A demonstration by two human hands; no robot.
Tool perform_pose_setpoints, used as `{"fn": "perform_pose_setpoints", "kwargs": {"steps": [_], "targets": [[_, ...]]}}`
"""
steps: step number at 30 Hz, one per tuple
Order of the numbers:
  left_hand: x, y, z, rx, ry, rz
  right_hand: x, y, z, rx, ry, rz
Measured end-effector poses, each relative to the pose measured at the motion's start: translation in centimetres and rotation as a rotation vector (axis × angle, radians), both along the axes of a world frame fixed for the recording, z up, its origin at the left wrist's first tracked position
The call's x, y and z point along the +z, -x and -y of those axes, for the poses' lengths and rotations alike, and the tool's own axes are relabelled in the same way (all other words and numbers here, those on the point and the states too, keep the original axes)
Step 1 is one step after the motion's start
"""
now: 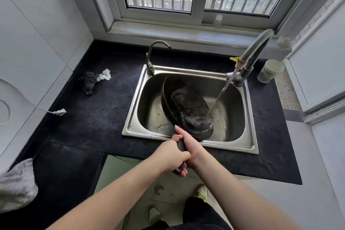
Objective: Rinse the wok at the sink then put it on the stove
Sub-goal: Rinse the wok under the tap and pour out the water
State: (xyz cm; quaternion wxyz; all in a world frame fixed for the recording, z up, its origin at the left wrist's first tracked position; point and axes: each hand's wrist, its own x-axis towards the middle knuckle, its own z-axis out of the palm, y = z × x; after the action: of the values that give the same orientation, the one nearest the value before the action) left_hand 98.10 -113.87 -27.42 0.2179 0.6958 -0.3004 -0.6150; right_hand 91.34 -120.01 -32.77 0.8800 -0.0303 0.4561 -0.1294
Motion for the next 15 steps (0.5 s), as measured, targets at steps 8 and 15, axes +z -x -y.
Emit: {"fn": "perform_pose_setpoints", "kwargs": {"steps": [8, 15], "targets": [[-3.0, -0.5, -1.8, -0.102, 0.105, 0.146, -2.5, 0.3, -0.4, -0.072, 0.046, 0.065], [-5.4, -0.1, -3.1, -0.063, 0.207, 0.112, -3.9, 0.4, -0.8, -0.028, 0.240, -0.003]]}}
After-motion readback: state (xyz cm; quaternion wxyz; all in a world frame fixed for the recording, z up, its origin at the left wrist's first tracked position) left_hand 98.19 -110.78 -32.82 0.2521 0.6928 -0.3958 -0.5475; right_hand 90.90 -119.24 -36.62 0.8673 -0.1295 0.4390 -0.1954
